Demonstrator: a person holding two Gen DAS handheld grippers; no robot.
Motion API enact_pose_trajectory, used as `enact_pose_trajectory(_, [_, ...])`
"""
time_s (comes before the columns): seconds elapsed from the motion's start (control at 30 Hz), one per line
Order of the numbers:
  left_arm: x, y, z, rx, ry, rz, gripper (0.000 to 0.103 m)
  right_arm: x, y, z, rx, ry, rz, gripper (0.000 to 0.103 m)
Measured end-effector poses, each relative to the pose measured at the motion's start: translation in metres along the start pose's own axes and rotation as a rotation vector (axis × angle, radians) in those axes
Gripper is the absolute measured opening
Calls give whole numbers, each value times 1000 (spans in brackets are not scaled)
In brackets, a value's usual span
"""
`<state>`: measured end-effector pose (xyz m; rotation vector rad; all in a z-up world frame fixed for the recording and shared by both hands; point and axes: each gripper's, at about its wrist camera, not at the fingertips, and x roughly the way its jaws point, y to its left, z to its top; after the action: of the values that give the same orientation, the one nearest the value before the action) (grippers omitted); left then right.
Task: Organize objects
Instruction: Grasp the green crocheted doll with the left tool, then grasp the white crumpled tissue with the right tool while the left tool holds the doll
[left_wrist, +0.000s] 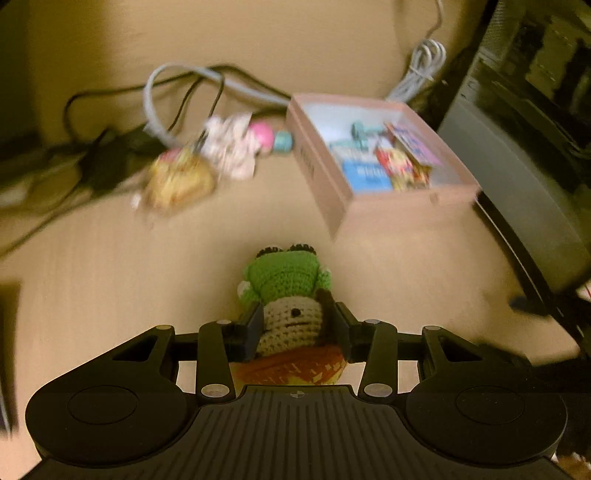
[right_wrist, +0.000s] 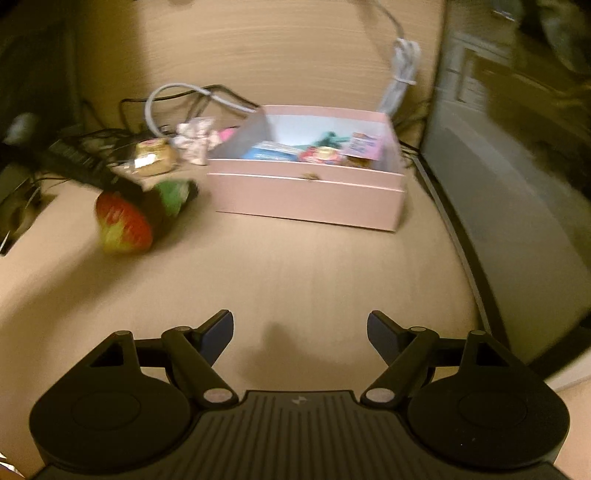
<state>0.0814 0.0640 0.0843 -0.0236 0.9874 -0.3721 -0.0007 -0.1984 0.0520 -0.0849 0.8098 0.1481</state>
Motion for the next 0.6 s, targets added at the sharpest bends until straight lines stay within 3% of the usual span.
enact_pose_trajectory(0.13, [-23, -2, -32, -12, 15, -1, 46, 7, 18, 3, -34, 3, 49, 81])
enact_pose_trajectory(0.27, [-28, 3, -36, -40, 8, -1, 46, 9, 32, 5, -66, -2, 86, 82])
enact_pose_trajectory(0.43, [-40, 16, -27, -168, -105, 10, 39, 5, 42, 18, -117, -54, 104, 82])
enact_pose_trajectory(0.6, [-63, 31, -33, -249, -221, 5, 39, 13, 46, 68, -150, -145, 116, 83])
